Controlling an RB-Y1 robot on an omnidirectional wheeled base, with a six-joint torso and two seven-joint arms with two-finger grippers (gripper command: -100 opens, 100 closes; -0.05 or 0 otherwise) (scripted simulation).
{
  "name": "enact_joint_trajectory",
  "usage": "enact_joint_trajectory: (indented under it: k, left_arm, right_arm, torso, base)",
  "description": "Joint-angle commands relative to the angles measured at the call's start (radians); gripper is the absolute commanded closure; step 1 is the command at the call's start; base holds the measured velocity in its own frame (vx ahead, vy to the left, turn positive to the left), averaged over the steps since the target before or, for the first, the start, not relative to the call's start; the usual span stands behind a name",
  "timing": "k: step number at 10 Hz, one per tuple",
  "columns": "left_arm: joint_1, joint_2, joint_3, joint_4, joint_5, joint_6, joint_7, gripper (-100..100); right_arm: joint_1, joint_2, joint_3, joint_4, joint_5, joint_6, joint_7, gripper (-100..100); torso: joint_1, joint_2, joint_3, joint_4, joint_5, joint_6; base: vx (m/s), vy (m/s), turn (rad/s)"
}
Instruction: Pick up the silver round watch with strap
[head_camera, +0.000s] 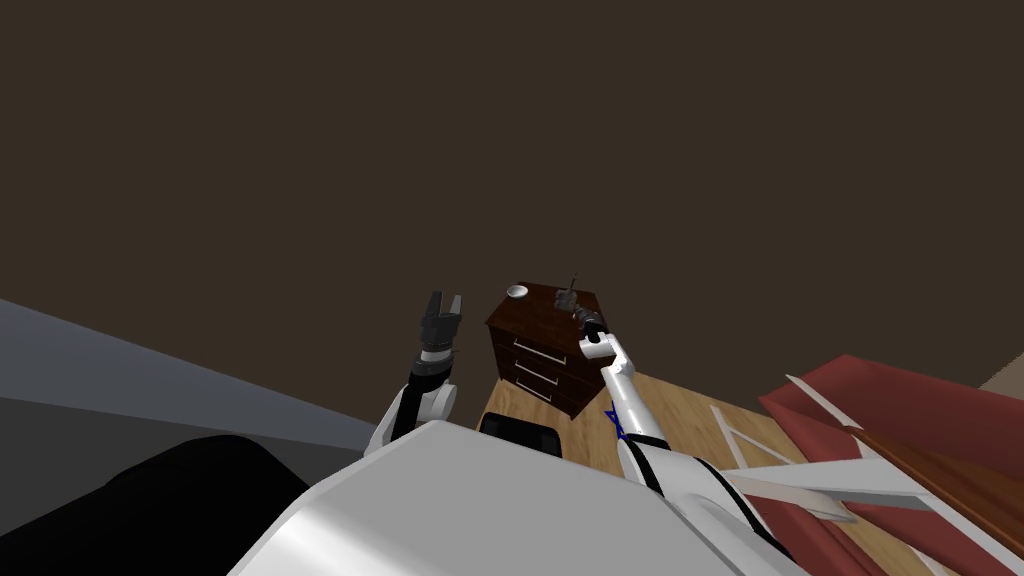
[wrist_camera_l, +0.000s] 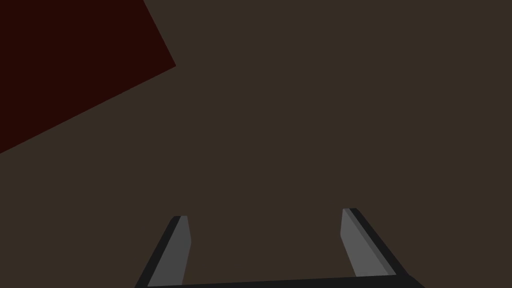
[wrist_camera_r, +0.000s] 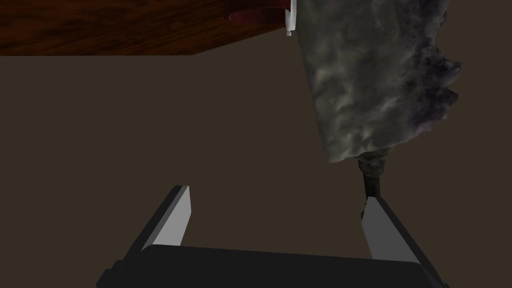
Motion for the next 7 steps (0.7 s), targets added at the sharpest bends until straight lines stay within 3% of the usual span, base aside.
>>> enact_joint_trajectory:
  k: [1,7]
  left_arm:
    - [0.000,0.000,0.000,0.000,0.000,0.000,0.000,0]
    - [0.000,0.000,0.000,0.000,0.000,0.000,0.000,0]
  right_arm:
    - [-0.018,-0.005,0.000,0.037,0.014,0.021,0.002,-100]
    - [-0.109,-0.016,-0.008,0.202,0.140,0.142,0.001,-100]
  torso:
    - [0.000,0.000,0.000,0.000,0.000,0.000]
    - [-0.001,0.000,0.000,0.000,0.000,0.001]
  base:
    - [0.015,-0.006,0.038]
    - [0.022,-0.010,0.052]
